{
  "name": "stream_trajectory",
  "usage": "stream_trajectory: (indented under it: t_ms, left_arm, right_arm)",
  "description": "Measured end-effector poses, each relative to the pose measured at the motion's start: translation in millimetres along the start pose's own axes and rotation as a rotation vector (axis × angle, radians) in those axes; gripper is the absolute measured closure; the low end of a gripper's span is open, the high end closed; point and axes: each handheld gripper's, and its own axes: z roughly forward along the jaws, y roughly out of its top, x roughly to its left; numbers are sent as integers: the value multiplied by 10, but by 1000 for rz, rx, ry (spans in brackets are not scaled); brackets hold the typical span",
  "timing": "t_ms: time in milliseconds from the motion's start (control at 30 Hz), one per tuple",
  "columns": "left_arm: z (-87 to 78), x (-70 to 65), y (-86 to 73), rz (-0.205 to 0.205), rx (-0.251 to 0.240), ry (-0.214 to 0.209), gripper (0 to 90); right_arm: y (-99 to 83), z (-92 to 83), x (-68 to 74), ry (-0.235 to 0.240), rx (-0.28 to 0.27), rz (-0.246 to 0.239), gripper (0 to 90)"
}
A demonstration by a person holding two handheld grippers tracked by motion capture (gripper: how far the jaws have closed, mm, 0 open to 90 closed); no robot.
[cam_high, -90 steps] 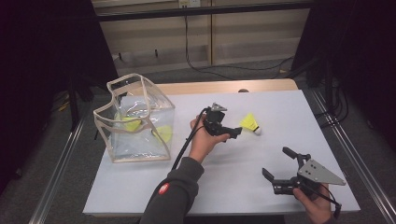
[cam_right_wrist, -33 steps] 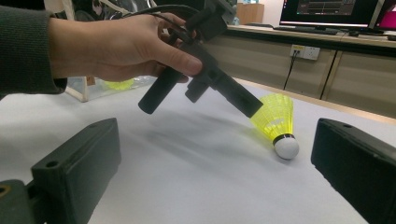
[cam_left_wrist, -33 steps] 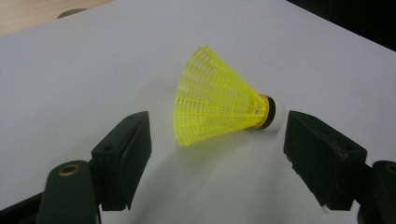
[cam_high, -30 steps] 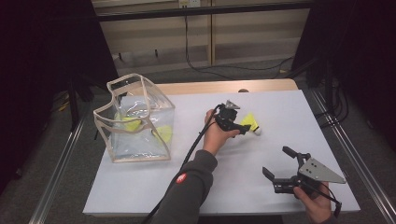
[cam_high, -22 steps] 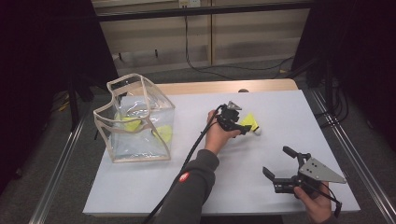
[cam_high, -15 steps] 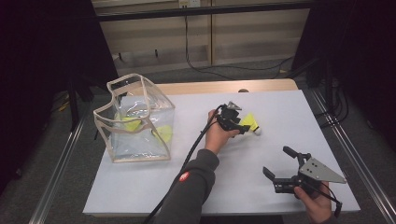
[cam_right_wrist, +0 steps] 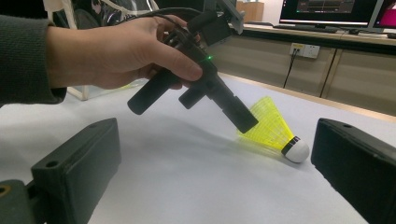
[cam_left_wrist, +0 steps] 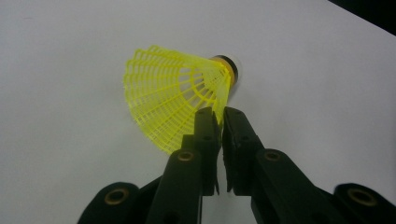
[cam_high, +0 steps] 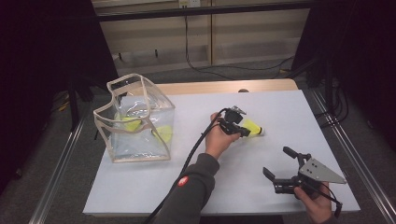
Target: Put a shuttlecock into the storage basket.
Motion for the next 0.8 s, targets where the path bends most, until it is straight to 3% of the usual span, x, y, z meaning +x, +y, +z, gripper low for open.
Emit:
stream_trajectory:
  t_ms: [100, 233, 300, 400, 533, 633, 733, 800]
  left_arm:
    - [36, -17, -6, 12, -31, -6, 793]
    - [107, -39, -4, -3, -59, -22, 764]
    - [137, -23, -4, -13, -66, -11, 745]
    - [182, 8, -5, -40, -94, -17, 782]
    - [218, -14, 6, -38, -114, -25, 859]
    - [189, -37, 21, -51, -108, -18, 885]
    - [109, -53, 40, -75, -87, -45, 888]
    - [49, -86, 54, -62, -71, -36, 889]
  right_arm:
    - [3, 2, 11, 4, 3, -3, 13]
    - [3, 8, 14, 6, 4, -6, 13]
    - [-2, 11, 10, 6, 6, -1, 13]
    - [-2, 9, 3, 6, 2, -1, 13]
    - [1, 1, 1, 5, 1, -4, 13]
    - [3, -1, -1, 2, -2, 0, 13]
    - [7, -9, 3, 5, -2, -4, 13]
    - [5, -9, 3, 3, -1, -4, 13]
